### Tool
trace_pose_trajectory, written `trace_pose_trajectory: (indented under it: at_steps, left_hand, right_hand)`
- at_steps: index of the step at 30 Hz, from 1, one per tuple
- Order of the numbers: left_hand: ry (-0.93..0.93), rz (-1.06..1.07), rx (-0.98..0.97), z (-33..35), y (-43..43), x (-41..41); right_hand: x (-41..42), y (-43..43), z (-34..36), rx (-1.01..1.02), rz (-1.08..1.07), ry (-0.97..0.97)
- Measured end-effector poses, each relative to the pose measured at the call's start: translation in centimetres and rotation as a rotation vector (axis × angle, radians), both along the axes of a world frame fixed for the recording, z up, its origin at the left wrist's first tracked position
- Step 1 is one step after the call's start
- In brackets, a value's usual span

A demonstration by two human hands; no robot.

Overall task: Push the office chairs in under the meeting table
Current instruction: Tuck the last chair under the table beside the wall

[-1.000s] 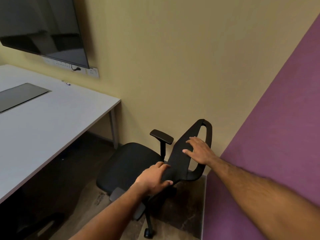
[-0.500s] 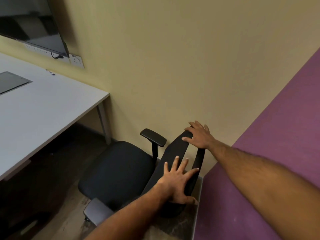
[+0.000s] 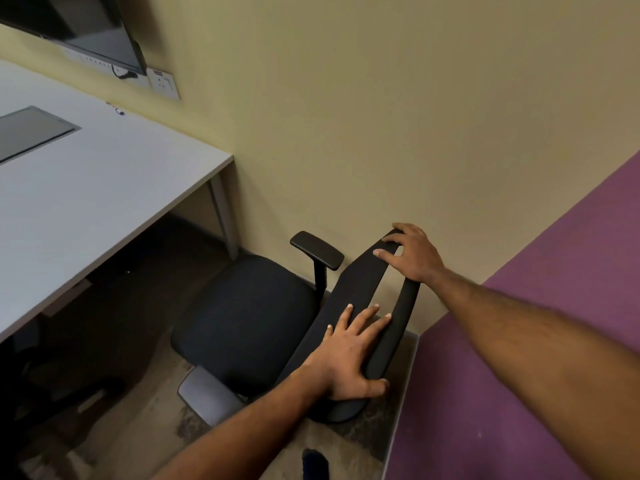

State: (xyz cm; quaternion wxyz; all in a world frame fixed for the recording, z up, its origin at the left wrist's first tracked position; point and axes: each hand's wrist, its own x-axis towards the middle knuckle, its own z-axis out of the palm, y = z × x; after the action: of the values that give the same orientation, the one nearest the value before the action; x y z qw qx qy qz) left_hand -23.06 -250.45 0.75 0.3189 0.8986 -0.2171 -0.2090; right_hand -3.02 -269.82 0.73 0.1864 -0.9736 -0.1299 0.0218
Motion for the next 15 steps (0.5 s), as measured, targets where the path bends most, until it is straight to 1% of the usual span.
trace_pose_trajectory:
  at_steps: [4, 8, 12, 15]
  left_hand:
    - [0.053, 0.072, -0.077, 0.0, 1.1, -0.2]
    - [0.048, 0.114, -0.077, 0.0, 3.6, -0.2]
    - [0.035, 0.171, -0.017, 0.5, 6.0, -0.3]
    - [-0.049, 0.239, 0.078, 0.5, 7.6, -1.0]
  right_hand:
    - [0.7, 1.3, 0.0, 0.002, 0.018, -0.017]
    - [1.1, 3.5, -0.2, 0.017, 0.048, -0.038]
    - [1.8, 6.0, -0.2, 0.065, 0.088, -0.05]
    - [2.5, 7.9, -0.3, 0.107, 0.123, -0.047]
